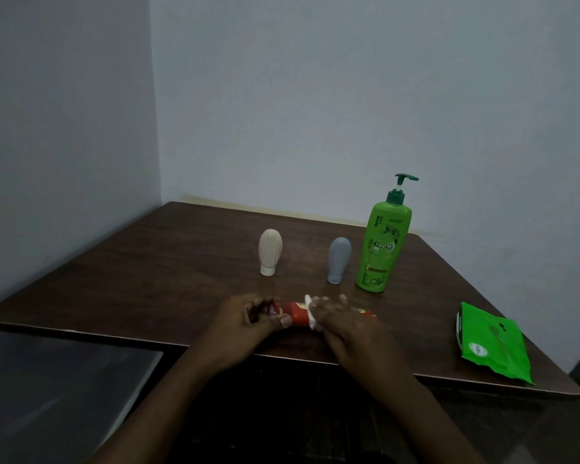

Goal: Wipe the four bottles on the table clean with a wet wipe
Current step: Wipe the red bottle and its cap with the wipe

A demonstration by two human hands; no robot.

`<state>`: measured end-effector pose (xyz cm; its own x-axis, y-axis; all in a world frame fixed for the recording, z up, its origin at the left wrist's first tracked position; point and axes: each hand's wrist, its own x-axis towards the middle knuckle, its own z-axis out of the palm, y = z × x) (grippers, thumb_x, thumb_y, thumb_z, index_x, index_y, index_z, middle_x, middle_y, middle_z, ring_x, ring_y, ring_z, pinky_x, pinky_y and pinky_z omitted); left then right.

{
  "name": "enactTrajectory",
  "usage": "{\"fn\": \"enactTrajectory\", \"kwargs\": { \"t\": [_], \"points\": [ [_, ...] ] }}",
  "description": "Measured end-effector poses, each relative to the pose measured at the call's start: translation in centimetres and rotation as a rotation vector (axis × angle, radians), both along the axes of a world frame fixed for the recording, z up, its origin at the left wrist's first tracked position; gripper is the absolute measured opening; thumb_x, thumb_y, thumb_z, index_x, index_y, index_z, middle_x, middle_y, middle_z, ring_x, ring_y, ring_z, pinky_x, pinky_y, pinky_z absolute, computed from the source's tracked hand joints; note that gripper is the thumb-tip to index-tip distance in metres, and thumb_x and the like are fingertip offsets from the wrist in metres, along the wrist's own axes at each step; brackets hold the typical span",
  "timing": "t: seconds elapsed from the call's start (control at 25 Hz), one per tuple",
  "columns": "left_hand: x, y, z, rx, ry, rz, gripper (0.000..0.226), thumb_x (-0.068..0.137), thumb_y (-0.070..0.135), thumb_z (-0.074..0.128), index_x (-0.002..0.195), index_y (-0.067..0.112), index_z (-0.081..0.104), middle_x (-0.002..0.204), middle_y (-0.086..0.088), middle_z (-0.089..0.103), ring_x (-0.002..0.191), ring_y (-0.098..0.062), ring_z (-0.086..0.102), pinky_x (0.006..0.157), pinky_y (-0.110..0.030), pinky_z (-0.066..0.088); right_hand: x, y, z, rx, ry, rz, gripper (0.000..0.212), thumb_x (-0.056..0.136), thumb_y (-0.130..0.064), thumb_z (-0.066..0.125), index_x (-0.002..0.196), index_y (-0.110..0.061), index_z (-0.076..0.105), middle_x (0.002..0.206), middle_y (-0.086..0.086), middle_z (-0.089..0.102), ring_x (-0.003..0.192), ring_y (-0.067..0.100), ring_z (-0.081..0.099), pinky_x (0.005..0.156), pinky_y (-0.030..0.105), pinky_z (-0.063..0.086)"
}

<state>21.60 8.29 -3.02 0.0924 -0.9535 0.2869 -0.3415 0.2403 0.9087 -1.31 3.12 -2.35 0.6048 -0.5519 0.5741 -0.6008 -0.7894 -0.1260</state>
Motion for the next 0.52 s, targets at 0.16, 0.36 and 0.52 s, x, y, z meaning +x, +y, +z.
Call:
{"fn": "enactTrajectory", "kwargs": {
  "t": [0.16, 0.36, 0.52],
  "points": [
    [0.6, -0.6, -0.8, 0.028, -0.013, 0.005, 0.034, 0.086, 0.034, 0.082, 0.118, 0.027, 0.074, 0.107, 0.008, 0.079, 0.102, -0.008, 0.074, 0.094, -0.032, 0.057, -4.3, -1.3, 0.4, 0.069, -0.018, -0.088, 0.044, 0.085, -0.013, 0.072, 0.127, -0.026, 0.064, 0.129, -0.006, 0.063, 0.119, 0.005, 0.058, 0.107, 0.032, 0.044],
    [0.4, -0.5, -1.1, 0.03, -0.022, 0.019, 0.039, 0.085, 0.032, 0.083, 0.121, 0.025, 0.073, 0.108, 0.01, 0.078, 0.103, -0.004, 0.073, 0.095, -0.028, 0.056, -6.5, -1.8, 1.3, 0.177, -0.019, -0.186, 0.041, 0.089, -0.026, 0.068, 0.128, -0.038, 0.06, 0.124, -0.014, 0.064, 0.113, -0.003, 0.056, 0.088, 0.001, 0.035],
    [0.6, -0.3, -0.9, 0.039, -0.033, 0.034, 0.041, 0.084, 0.03, 0.084, 0.123, 0.028, 0.071, 0.109, 0.01, 0.077, 0.102, 0.001, 0.071, 0.089, -0.017, 0.054, -3.5, -0.7, 1.1, 0.176, -0.067, -0.117, 0.034, 0.091, -0.025, 0.064, 0.125, -0.033, 0.065, 0.128, -0.015, 0.062, 0.116, -0.001, 0.058, 0.101, 0.012, 0.039]
  ]
}}
